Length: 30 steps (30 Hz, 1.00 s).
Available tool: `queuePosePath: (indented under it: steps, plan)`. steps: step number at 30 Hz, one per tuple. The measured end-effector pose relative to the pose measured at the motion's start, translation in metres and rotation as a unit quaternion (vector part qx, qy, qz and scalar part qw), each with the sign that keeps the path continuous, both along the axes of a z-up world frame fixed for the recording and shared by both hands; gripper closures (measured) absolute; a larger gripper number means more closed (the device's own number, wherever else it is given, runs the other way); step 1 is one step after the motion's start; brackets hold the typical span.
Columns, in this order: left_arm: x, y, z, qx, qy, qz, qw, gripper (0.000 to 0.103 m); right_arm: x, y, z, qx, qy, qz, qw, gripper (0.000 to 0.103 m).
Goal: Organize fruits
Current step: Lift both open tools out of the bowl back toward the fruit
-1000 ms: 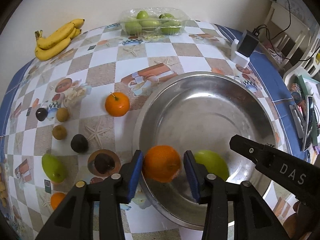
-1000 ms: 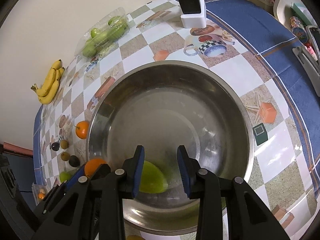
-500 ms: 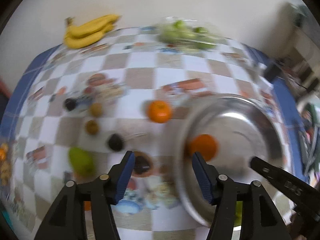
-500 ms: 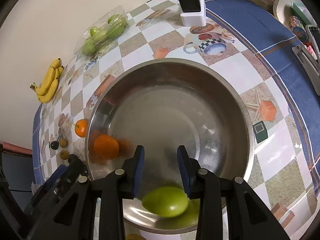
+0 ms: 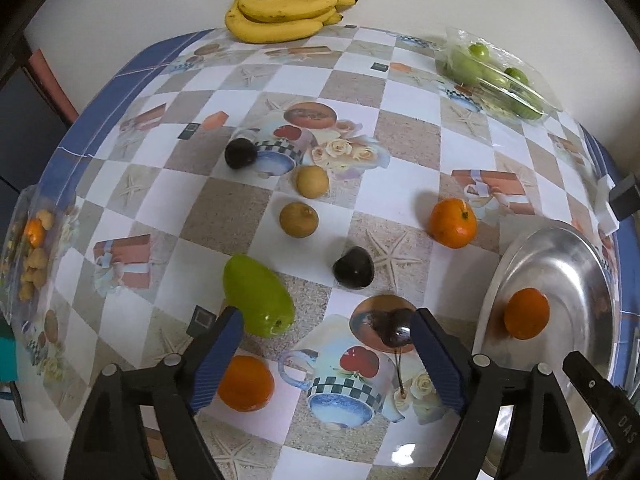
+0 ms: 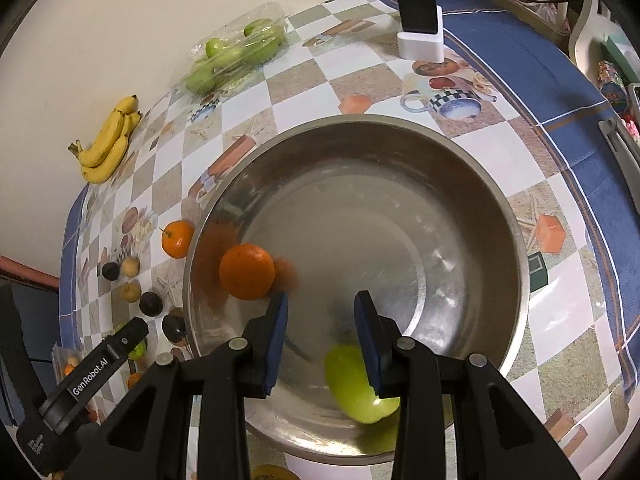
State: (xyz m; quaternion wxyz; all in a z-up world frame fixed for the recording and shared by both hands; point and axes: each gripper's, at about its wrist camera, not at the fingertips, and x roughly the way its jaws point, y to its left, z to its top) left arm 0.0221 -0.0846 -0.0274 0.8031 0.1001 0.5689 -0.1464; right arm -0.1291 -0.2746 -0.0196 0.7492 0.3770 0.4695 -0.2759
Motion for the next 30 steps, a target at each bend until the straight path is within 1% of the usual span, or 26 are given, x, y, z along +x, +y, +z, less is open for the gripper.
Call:
queuePosePath:
  steps: [3,6,8,10,11,12,13,17,19,24,26,28,30]
  plan:
    - [-0.0008,-0.0010,-0.0012,0.007,0.000,-0.002,1.0000,0.013,0.0006,0.0012,-0.0010,0.000,0.002,0.002,1.000,0.068]
    - [-0.0005,-0.0018,-0.0021,0.013,-0.003,-0.002,0.9999,0.004,0.0017,0.0015,-0.0026,0.000,0.008,0.002,1.000,0.065]
    - [-0.0005,-0.0016,-0.0023,0.017,-0.006,0.000,0.9998,0.001,0.0030,0.0017,-0.0039,-0.002,0.016,0.003,1.000,0.058]
    - [-0.0003,-0.0012,-0.0037,0.021,-0.007,0.000,0.9997,0.000,0.0046,0.0017,-0.0047,-0.004,0.022,0.005,1.000,0.048]
    - [0.0001,-0.0009,-0.0051,0.024,-0.006,0.001,0.9997,0.000,0.0051,0.0017,-0.0050,-0.006,0.025,0.006,1.000,0.045]
    - [0.0002,-0.0007,-0.0061,0.026,-0.005,0.001,0.9997,0.000,0.0060,0.0022,-0.0053,-0.009,0.028,0.008,1.000,0.039]
    - [0.0003,-0.0003,-0.0071,0.027,-0.004,0.002,0.9996,0.000,0.0068,0.0028,-0.0057,-0.012,0.031,0.011,0.999,0.037]
    - [0.0020,0.0021,-0.0100,0.027,0.002,0.007,0.9996,0.000,0.0092,0.0039,-0.0080,-0.015,0.039,0.018,0.999,0.035]
    - [0.0026,0.0033,-0.0103,0.025,0.001,0.009,0.9996,0.000,0.0091,0.0037,-0.0089,-0.016,0.041,0.019,0.999,0.025]
    - [0.0032,0.0038,-0.0093,0.023,-0.002,0.008,0.9997,0.000,0.0096,0.0042,-0.0080,-0.022,0.038,0.023,0.999,0.024]
    - [0.0033,0.0042,-0.0086,0.022,-0.005,0.008,0.9997,0.000,0.0098,0.0044,-0.0080,-0.024,0.037,0.025,0.999,0.022]
    - [0.0036,0.0045,-0.0081,0.025,-0.009,0.007,0.9996,0.000,0.0096,0.0046,-0.0072,-0.027,0.032,0.024,0.999,0.005]
    - [0.0041,0.0054,-0.0069,0.025,-0.014,0.008,0.9996,0.000,0.0092,0.0050,-0.0056,-0.032,0.026,0.023,0.999,0.003]
